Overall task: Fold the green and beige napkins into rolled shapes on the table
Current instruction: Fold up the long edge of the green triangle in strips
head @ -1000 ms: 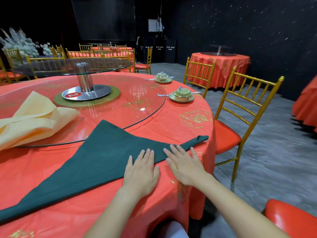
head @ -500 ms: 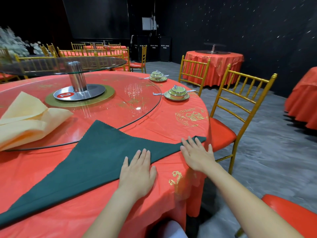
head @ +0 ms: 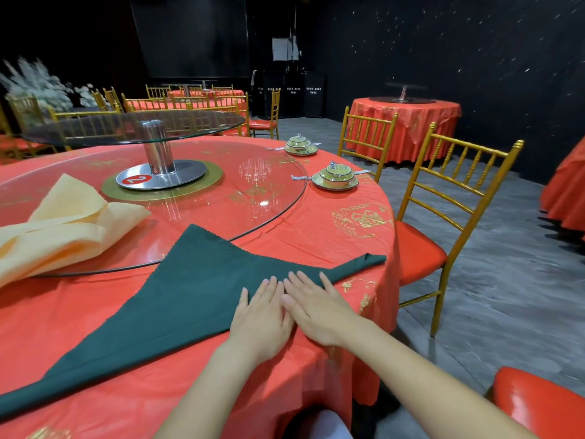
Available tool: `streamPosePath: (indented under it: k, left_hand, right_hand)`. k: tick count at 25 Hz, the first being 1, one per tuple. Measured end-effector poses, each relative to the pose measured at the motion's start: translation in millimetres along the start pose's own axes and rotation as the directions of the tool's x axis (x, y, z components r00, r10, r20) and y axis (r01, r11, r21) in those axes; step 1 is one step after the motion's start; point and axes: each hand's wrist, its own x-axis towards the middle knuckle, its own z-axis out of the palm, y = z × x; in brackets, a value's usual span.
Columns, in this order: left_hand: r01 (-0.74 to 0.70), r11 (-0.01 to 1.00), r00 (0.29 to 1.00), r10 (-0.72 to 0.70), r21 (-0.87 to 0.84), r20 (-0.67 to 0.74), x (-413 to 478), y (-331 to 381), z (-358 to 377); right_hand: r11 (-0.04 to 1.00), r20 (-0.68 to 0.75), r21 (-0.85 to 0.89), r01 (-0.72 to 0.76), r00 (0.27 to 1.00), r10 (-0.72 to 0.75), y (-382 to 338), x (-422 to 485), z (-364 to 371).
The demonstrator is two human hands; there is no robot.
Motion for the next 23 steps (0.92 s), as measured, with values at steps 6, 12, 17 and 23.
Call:
streamPosePath:
  k: [6, 12, 17, 23]
  left_hand:
    - [0.16, 0.98, 0.98, -0.142, 0.122, -0.143, -62, -42, -4]
    - [0.356, 0.928, 0.934, -0.356, 0.109, -0.024, -99, -84, -19]
    - [0.364, 0.923, 0.929, -0.37, 0.121, 0.023, -101, -84, -17]
    - [0.355, 0.929, 0.934, -0.358, 0.107, 0.004, -101, -83, -16]
  right_hand:
    - [1.0, 0.018, -0.013, -0.026, 0.999, 0.026, 3, -4, 6]
    - [0.995, 0.012, -0.095, -0.041, 0.999, 0.043, -2, -3, 2]
    - [0.979, -0.048, -0.138, 0.149, 0.986, -0.157, -56, 9, 5]
    - [0.988, -0.036, -0.079, 0.132, 0.99, -0.136, -90, 48, 9]
